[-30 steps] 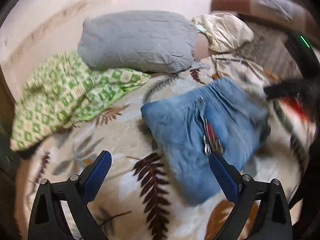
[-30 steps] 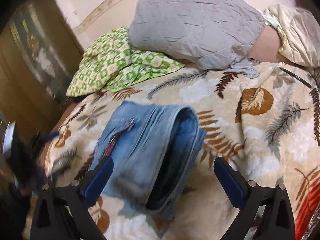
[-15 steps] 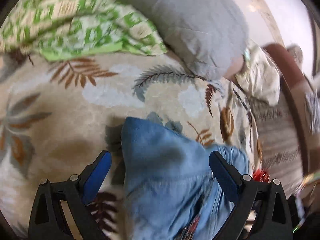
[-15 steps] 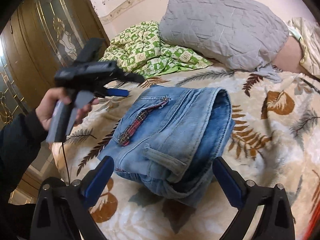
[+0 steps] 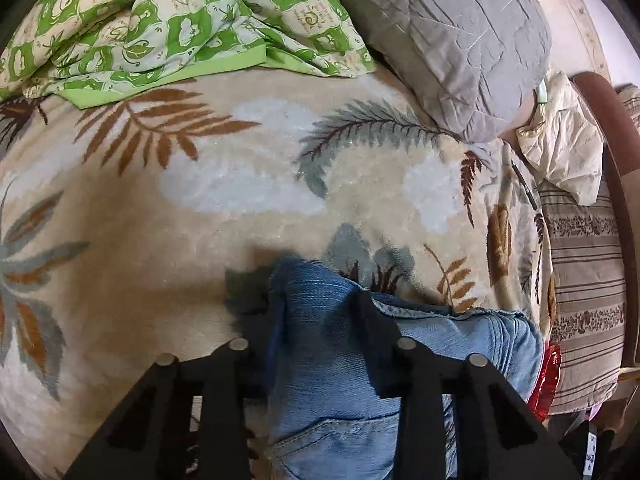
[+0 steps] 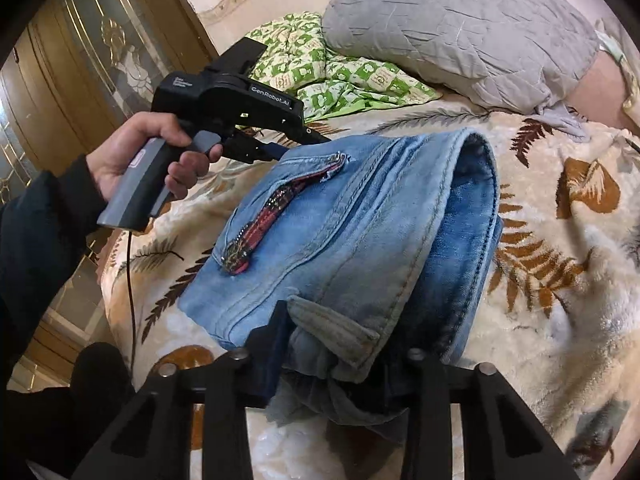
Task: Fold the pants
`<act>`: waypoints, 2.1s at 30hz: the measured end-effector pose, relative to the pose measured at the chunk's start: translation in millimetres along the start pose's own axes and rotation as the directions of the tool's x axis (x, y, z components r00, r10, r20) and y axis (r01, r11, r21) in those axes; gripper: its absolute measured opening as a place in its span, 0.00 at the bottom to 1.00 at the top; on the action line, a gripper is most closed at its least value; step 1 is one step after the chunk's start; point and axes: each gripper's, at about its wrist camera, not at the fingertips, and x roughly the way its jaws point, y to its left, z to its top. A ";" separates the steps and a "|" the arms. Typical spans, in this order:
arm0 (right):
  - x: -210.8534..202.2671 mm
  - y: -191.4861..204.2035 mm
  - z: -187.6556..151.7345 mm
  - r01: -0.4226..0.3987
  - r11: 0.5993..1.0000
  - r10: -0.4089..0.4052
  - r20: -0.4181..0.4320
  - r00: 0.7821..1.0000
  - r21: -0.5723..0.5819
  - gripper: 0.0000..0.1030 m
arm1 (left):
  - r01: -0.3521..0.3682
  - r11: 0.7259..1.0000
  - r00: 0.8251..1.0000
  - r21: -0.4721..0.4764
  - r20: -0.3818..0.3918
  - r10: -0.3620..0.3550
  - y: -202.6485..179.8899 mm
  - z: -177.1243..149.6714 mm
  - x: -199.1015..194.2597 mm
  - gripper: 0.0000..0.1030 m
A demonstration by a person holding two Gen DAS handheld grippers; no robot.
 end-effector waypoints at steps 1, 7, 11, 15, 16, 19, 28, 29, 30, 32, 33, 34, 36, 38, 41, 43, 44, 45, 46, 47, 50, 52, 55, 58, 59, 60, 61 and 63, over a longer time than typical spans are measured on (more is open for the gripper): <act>0.1 0.2 1.3 0.000 1.000 0.000 0.000 1.000 -0.006 0.32 | -0.005 1.000 1.000 0.002 0.000 0.005 0.8 0.9 -0.7 0.27; -2.8 8.5 4.8 -0.004 0.994 0.004 -0.003 1.000 -0.107 0.27 | -0.031 1.000 0.999 0.006 0.016 0.031 2.4 1.1 -1.4 0.24; -15.4 7.1 -10.5 -0.020 0.994 0.022 0.017 1.000 -0.107 0.24 | -0.018 1.000 1.000 0.013 0.008 0.018 -0.2 2.3 1.0 0.23; -21.6 5.5 -23.1 -0.025 0.997 0.028 0.050 0.998 -0.069 0.24 | -0.038 0.999 0.999 0.023 0.006 0.038 -2.7 3.3 2.0 0.21; -22.8 3.8 -24.4 -0.030 0.998 0.033 0.059 0.998 -0.054 0.24 | -0.040 0.999 0.999 0.027 0.004 0.040 -2.9 3.4 2.4 0.21; -23.4 0.6 -24.7 -0.030 0.999 0.033 0.064 0.997 -0.039 0.24 | -0.047 0.998 0.999 0.030 0.004 0.047 -3.0 3.7 3.4 0.21; -33.8 6.0 -16.1 -0.027 0.999 0.030 0.062 0.998 -0.047 0.83 | -0.104 0.990 0.992 0.096 0.087 0.095 -14.1 -9.9 -16.8 0.76; -38.6 6.1 -16.7 -0.019 0.999 0.023 0.079 0.997 -0.046 0.84 | -0.101 0.990 0.990 0.102 0.105 0.091 -14.9 -14.8 -22.9 0.87; -44.5 6.0 -17.6 -0.015 0.999 0.019 0.091 0.996 -0.049 0.84 | -0.097 0.989 0.988 0.111 0.127 0.083 -15.2 -21.3 -30.5 0.96; -50.8 4.8 -18.8 0.008 0.999 -0.003 0.086 0.996 -0.051 0.84 | -0.086 0.986 0.987 0.145 0.145 0.065 -16.2 -37.6 -44.9 0.96; -53.2 4.3 -20.4 0.032 0.998 -0.027 0.080 0.996 -0.060 0.84 | -0.084 0.984 0.987 0.159 0.149 0.061 -16.7 -45.8 -51.2 0.96; -54.2 4.2 -22.4 0.054 0.996 -0.049 0.073 0.996 -0.075 0.85 | -0.076 0.981 0.986 0.176 0.158 0.048 -17.6 -53.9 -56.6 0.96; -55.8 5.5 -26.9 0.089 0.990 -0.082 0.064 0.995 -0.113 0.84 | -0.072 0.967 0.983 0.243 0.181 0.027 -22.1 -75.6 -69.3 0.96; -56.8 10.2 -30.7 0.111 0.980 -0.102 0.063 0.993 -0.163 0.85 | -0.099 0.927 0.975 0.361 0.223 0.018 -30.7 -104.8 -79.7 0.96; -54.5 21.9 -36.2 0.141 0.954 -0.133 0.047 0.990 -0.264 0.84 | -0.201 0.781 0.959 0.591 0.280 0.035 -47.3 -160.1 -82.2 0.96; -48.7 27.6 -38.4 0.141 0.938 -0.141 0.023 0.990 -0.318 0.84 | -0.258 0.649 0.954 0.715 0.295 0.054 -53.3 -198.7 -78.0 0.96; -45.9 28.9 -38.4 0.142 0.933 -0.144 0.019 0.989 -0.332 0.84 | -0.265 0.607 0.955 0.749 0.290 0.058 -54.0 -211.7 -76.1 0.96; -43.4 29.3 -38.2 0.142 0.931 -0.147 0.012 0.989 -0.337 0.84 | -0.269 0.570 0.956 0.776 0.287 0.061 -55.6 -224.9 -73.2 0.96; -41.0 29.2 -37.3 0.144 0.929 -0.151 0.005 0.988 -0.340 0.84 | -0.278 0.555 0.954 0.784 0.293 0.065 -56.7 -231.4 -71.6 0.96; -38.0 28.9 -35.7 0.147 0.929 -0.157 -0.002 0.988 -0.341 0.84 | -0.299 0.536 0.948 0.790 0.311 0.071 -58.0 -238.2 -69.2 0.96; -28.0 28.6 -29.9 0.162 0.923 -0.184 -0.030 0.982 -0.349 0.84 | -0.365 0.477 0.926 0.799 0.363 0.101 -62.0 -247.1 -60.3 0.96; -23.1 29.4 -26.6 0.178 0.914 -0.208 -0.044 0.977 -0.366 0.84 | -0.389 0.428 0.919 0.816 0.379 0.111 -64.9 -253.3 -54.5 0.96; -16.6 31.3 -21.7 0.192 0.896 -0.232 -0.052 0.971 -0.399 0.84 | -0.436 0.352 0.899 0.828 0.420 0.123 -68.3 -257.6 -44.8 0.96; -7.8 32.4 -18.1 0.208 0.882 -0.258 -0.064 0.964 -0.424 0.82 | -0.444 0.332 0.895 0.832 0.427 0.128 -68.4 -254.1 -38.2 0.85; -4.3 31.9 -17.0 0.218 0.876 -0.272 -0.067 0.960 -0.431 0.79 | -0.424 0.333 0.905 0.842 0.404 0.130 -68.5 -252.0 -36.0 0.81; -3.0 31.6 -16.2 0.217 0.875 -0.273 -0.071 0.959 -0.432 0.75 | -0.397 0.340 0.918 0.853 0.375 0.131 -68.5 -248.3 -32.2 0.68; -2.7 30.6 -15.1 0.217 0.878 -0.271 -0.070 0.960 -0.427 0.70 | -0.377 0.342 0.926 0.861 0.354 0.131 -68.4 -247.7 -30.0 0.57; -4.3 29.5 -12.7 0.208 0.884 -0.258 -0.067 0.964 -0.419 0.58 | -0.387 0.316 0.922 0.866 0.363 0.135 -69.3 -251.2 -26.4 0.51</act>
